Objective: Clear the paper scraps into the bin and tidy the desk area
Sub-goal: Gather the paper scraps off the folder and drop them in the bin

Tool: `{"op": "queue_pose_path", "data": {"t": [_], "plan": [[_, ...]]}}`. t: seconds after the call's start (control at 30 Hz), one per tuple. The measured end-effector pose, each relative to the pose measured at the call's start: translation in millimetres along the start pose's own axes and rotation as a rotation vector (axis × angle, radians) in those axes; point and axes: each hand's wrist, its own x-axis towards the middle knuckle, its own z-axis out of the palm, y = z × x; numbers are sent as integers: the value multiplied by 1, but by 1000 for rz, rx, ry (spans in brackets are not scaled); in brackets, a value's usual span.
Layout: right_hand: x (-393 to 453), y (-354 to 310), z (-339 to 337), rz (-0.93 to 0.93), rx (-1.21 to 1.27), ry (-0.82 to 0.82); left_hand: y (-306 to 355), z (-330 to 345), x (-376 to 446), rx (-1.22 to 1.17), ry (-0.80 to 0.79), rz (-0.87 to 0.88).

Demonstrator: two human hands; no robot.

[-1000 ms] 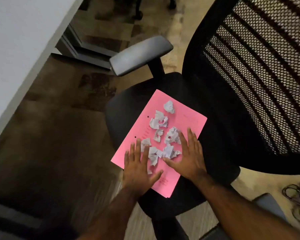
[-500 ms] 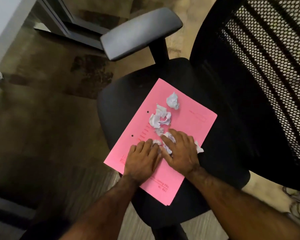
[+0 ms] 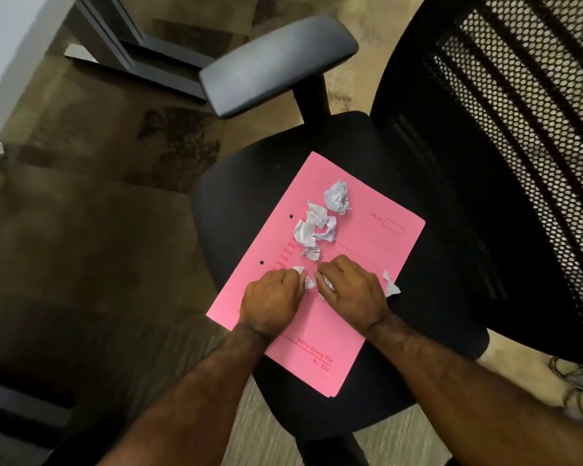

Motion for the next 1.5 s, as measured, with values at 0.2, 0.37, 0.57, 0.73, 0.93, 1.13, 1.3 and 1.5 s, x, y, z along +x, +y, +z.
{"op": "queue_pose_path", "data": {"t": [0.2,0.37,0.57,0.73,0.93,1.13,1.3,1.5], "plan": [[-1,-33,-24,212,147,159,2,-25,-25,-96,343,-73],[3,-84,-32,312,251,242,-7,-47,-59,-151,527,-94],[1,-184,-12,202,360,232,-43,-76,-137,-122,684,-130],[-32,-282,30,43,452,113,-100,-86,-254,-52,713,-364],[-110,-407,111,-159,534,-91,-165,-73,-417,20,798,-572],[-204,-516,208,-306,623,-334,-221,-19,-567,93,911,-837],[-262,-566,286,-358,592,-425,-264,36,-641,139,920,-1037],[-301,-581,375,-454,440,-624,-315,90,-658,-32,710,-1410]]}}
